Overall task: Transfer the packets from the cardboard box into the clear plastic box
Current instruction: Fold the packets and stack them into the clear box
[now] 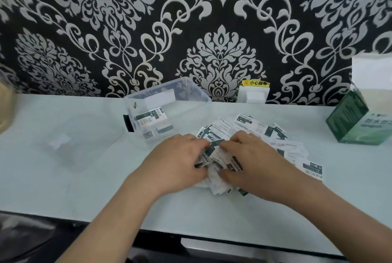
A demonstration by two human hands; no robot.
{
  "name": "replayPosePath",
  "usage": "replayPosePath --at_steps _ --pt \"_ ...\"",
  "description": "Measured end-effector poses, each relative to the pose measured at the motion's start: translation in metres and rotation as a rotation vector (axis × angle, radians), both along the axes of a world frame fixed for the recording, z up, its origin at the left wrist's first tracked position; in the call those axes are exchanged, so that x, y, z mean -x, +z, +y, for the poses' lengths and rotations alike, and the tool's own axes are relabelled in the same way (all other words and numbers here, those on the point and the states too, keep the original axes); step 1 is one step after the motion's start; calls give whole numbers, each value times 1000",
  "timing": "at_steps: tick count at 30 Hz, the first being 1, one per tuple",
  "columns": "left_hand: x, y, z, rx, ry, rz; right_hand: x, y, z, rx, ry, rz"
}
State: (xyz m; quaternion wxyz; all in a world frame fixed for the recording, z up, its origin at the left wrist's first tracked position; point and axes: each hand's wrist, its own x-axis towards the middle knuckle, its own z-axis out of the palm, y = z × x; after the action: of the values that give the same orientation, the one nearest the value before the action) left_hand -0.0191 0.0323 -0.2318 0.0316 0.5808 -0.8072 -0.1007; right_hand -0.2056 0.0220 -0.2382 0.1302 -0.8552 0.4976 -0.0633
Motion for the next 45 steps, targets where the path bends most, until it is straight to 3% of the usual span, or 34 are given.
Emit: replayPosePath --at_steps 5,7,8,9,11,12,14,16,18,21,23,25,28,34,37,39,41,43,45 --pt "-3 0 -2 295 46 86 5 -6 -4 64 -34 -97" --pt "-1 4 -4 454 38 148 5 -1 -6 91 -115 -264" --pt "2 6 -3 533 22 212 5 2 -7 20 -183 -442" --pt "9 8 -3 592 9 270 5 8 -9 -195 -264 -694" --pt "28 6 0 621 -32 318 0 19 -9 -836 -316 -1213" --pt "41 2 3 569 -57 343 0 22 -8 -1016 -306 -1356" --pt "60 0 8 337 -79 491 0 22 -6 -1058 -364 -1479" --pt "65 5 10 23 -10 748 5 20 -9 -905 -511 -1467" --pt "57 9 8 -6 65 789 17 18 -15 -753 -590 -1377" --pt "42 3 2 249 119 374 31 20 -26 -698 -602 -1302" --pt "44 -7 -2 170 168 123 33 19 -28 -709 -574 -1215" --pt "50 -16 -5 105 187 50 30 17 -26 -656 -529 -1043" --pt "53 -18 -13 123 220 180 24 12 -23 -551 -462 -854" --pt "45 -21 -23 264 249 526 23 -1 -29 -396 -372 -667" --pt "44 -21 -24 266 231 518 22 -5 -25 -284 -274 -456" --pt "44 -21 -22 318 210 372 19 -7 -22 -188 -218 -340" --pt "45 -18 -17 402 219 293 16 -7 -20 -114 -219 -350" --pt "45 -5 -9 445 147 394 16 -3 -20 -53 -258 -444" --pt "45 8 6 247 -83 523 19 1 -22 -13 -278 -543"
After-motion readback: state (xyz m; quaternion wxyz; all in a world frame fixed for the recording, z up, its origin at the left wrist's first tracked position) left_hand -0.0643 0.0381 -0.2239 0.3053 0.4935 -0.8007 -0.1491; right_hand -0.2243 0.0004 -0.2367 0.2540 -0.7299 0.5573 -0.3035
